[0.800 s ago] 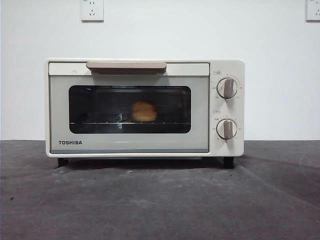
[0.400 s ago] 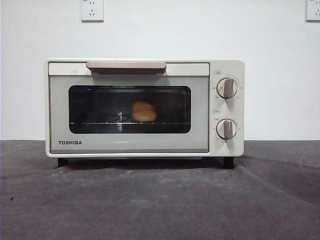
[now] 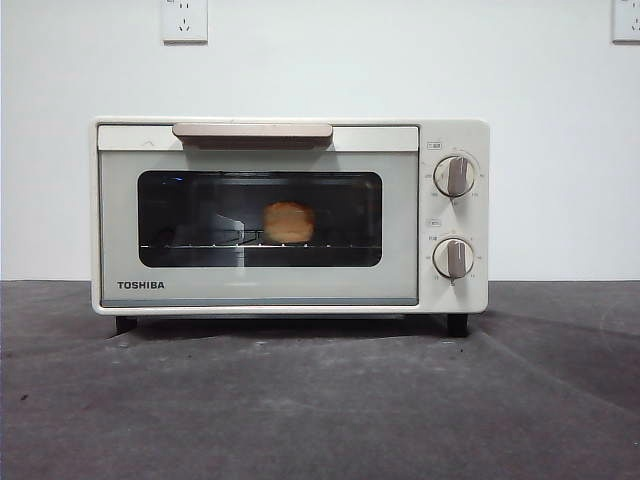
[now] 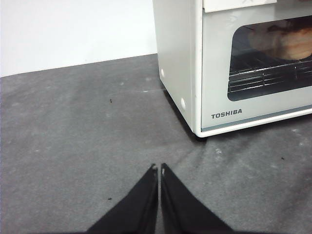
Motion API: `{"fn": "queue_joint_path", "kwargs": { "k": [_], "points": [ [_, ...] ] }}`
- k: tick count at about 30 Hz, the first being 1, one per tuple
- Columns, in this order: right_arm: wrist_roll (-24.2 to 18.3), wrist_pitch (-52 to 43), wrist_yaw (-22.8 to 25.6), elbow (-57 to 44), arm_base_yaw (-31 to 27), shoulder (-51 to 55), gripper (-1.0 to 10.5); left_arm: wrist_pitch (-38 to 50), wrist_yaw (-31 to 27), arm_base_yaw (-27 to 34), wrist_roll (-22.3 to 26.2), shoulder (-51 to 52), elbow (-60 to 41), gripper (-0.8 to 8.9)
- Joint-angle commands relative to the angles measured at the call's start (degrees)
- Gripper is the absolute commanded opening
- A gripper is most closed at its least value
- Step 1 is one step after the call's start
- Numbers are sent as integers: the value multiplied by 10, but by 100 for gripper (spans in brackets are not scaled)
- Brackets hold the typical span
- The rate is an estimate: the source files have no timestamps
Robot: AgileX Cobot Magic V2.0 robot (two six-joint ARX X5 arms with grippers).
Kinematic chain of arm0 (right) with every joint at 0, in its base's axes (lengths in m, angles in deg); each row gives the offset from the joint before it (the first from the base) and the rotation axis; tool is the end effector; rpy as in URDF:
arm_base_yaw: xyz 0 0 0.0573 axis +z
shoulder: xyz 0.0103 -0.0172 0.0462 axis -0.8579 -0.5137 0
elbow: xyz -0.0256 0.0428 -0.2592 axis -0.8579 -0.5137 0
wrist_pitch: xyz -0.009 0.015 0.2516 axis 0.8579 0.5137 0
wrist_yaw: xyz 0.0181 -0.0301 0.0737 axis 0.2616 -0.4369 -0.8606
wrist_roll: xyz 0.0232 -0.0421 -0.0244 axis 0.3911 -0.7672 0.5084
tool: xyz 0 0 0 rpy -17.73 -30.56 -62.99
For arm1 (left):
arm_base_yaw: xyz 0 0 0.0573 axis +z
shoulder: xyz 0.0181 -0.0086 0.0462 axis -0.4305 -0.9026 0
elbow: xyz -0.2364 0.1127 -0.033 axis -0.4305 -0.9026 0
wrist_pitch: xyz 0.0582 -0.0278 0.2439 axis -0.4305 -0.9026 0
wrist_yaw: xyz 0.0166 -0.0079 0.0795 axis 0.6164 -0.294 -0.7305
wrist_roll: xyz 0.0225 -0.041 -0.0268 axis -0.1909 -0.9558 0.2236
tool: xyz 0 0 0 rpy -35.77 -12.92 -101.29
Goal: The left arm flap open the oven, the right arm pick bread and place it into oven, the left arm flap close the oven
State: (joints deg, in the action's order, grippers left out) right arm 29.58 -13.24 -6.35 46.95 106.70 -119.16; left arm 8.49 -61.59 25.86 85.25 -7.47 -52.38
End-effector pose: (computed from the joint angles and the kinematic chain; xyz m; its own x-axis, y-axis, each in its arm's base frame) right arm 0.0914 0.1025 0.3210 0.5540 0.6843 -0.4743 -0.7023 0.6900 0.1752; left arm 0.0946 -0.0042 0.1577 0.9776 -0.1554 -0.1422 0.1722 0.9783 0.1151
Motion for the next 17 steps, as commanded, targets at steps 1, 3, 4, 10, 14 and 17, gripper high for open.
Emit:
{"fn": "queue_joint_path", "kwargs": {
  "k": [1,3,4,10,14,17],
  "points": [
    [3,-7,0,2,6,-3,9,-4,1,0,3,1,-12,16],
    [3,-7,0,2,6,-3,9,-4,1,0,3,1,-12,16],
    [3,-7,0,2,6,-3,9,-4,1,0,3,1,-12,16],
    [3,-7,0,2,6,-3,9,-4,1,0,3,1,-12,16],
    [3,-7,0,2,6,-3,9,-4,1,0,3,1,-12,16],
    [-6,-7,1,2,-4,5,9,-4,1,0,3,1,-12,16]
  ]
}}
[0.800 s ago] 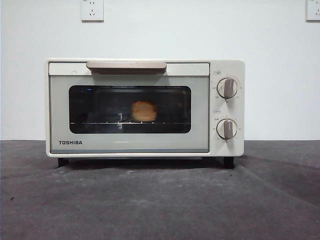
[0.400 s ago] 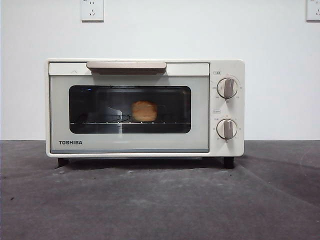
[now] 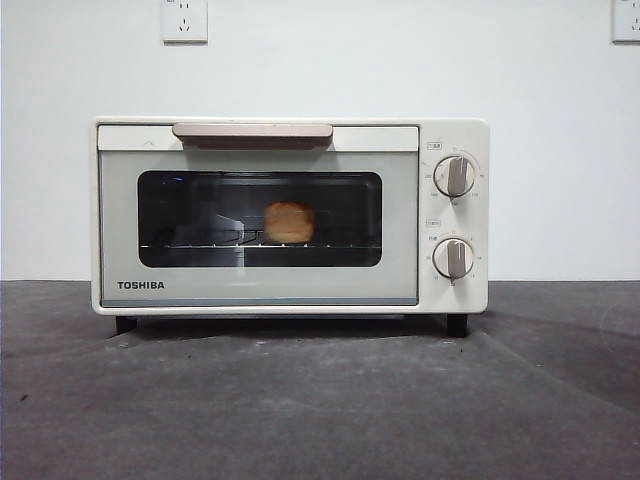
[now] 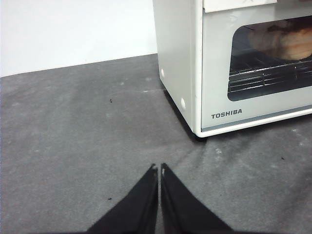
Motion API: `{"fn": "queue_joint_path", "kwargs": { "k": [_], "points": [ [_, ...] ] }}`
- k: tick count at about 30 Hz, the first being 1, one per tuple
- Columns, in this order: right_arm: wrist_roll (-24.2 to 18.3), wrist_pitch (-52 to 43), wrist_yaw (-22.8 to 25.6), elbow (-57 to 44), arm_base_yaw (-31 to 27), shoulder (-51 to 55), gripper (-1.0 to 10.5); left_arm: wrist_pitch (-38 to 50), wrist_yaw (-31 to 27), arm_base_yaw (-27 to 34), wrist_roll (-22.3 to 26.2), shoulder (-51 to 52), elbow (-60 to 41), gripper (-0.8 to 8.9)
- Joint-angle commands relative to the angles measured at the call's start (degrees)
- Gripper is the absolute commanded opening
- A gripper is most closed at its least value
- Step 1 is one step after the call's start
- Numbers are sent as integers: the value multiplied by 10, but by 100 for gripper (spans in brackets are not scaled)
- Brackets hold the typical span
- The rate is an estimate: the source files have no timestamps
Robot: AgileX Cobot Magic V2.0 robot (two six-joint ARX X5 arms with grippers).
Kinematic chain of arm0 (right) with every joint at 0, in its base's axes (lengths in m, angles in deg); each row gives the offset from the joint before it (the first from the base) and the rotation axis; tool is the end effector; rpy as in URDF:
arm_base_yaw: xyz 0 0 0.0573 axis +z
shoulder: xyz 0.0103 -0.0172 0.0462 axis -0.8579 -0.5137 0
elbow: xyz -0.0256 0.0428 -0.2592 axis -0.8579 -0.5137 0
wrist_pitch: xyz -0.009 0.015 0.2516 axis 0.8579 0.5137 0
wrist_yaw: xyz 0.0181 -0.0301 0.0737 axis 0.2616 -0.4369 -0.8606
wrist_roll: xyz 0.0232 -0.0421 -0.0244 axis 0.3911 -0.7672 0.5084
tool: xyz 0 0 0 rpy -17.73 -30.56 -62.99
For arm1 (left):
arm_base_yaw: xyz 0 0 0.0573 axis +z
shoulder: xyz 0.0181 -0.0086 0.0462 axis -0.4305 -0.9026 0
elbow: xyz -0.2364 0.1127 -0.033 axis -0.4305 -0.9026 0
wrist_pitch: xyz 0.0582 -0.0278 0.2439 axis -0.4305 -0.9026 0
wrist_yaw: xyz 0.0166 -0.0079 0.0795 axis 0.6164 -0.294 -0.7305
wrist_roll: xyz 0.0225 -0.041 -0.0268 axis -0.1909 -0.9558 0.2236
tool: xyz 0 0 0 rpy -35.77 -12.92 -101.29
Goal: The left arm flap open the oven, the right arm pick bread and place it into oven, the left arm flap close the oven
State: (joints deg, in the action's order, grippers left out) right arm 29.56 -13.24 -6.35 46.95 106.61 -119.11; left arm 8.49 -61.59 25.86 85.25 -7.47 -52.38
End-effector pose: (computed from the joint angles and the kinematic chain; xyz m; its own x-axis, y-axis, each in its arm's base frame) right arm 0.0915 0.1022 0.3211 0.5553 0.6837 -0.4735 -0.7015 0.6909 0.1749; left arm 0.0946 -0.0042 0.1577 0.9776 -0.1554 -0.1422 0.1722 0.9783 0.1151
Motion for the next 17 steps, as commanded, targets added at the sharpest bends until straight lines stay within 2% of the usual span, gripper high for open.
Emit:
{"fn": "queue_joint_path", "kwargs": {
  "k": [1,4,10,14,17],
  "points": [
    [-19,-7,0,2,-10,12,9,-4,1,0,3,1,-12,16],
    [-34,-11,0,2,-56,31,9,-4,1,0,3,1,-12,16],
    [-48,-76,-15,-36,-216,88,9,-4,1,0,3,1,-12,16],
    [-71,-159,-45,-108,-315,141,9,-4,1,0,3,1,-12,16],
    [-79,-229,-47,-179,-370,189,9,-4,1,0,3,1,-12,16]
  ]
}}
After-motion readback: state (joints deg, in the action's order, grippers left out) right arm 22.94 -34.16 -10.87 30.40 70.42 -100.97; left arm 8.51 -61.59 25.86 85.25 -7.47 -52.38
